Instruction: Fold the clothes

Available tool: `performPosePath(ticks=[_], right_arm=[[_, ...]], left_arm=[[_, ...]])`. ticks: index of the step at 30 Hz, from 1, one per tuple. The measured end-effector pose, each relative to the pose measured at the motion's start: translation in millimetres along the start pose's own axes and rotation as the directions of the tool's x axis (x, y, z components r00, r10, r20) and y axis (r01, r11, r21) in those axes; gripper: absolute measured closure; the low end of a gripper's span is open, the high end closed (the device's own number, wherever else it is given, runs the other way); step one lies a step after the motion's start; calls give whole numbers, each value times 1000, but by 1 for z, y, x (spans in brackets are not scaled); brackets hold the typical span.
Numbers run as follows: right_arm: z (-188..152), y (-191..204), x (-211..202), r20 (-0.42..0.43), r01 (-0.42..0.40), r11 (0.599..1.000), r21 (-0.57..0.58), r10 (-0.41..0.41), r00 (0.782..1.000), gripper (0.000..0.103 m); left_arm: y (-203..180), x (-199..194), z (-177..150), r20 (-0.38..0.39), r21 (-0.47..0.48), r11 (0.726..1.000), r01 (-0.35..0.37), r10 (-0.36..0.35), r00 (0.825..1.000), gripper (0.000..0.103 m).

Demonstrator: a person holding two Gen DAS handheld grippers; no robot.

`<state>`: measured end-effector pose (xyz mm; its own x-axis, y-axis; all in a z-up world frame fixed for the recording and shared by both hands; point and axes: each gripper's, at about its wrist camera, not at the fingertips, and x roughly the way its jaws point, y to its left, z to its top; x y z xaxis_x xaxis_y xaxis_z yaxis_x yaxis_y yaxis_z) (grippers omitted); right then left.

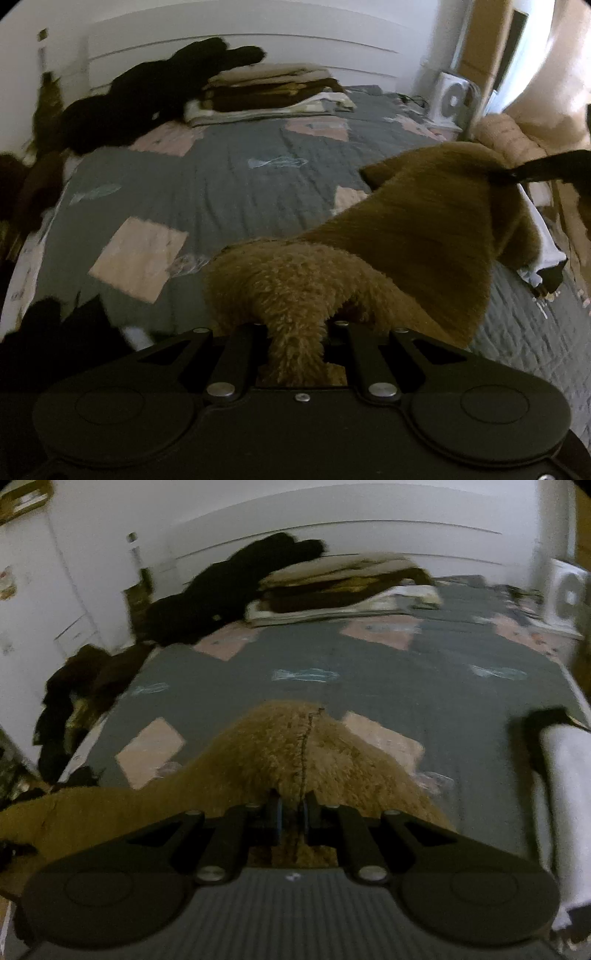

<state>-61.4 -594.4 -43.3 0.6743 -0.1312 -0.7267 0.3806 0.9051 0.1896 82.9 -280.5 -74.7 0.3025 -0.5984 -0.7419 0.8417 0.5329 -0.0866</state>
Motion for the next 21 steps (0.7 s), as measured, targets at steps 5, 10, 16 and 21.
performPosePath(ticks=[5,10,16,21], right_arm=[[-28,-40,-20,16,92,994,58,-93,996,93],[-72,-51,18,-87,131,988,77,-124,988,92],[-106,-47,50,-209,176,984,1,-171,963,80],[-115,-47,36,-194,149,989,-3,-147,970,52]], left_arm=[[-19,46,0,-52,48,999,5,-2,999,93],[-28,99,-22,-155,57,998,10,-1,988,92],[-21,115,-57,-234,28,999,38,-31,972,85],[-16,82,-68,-185,75,997,17,-3,983,50]])
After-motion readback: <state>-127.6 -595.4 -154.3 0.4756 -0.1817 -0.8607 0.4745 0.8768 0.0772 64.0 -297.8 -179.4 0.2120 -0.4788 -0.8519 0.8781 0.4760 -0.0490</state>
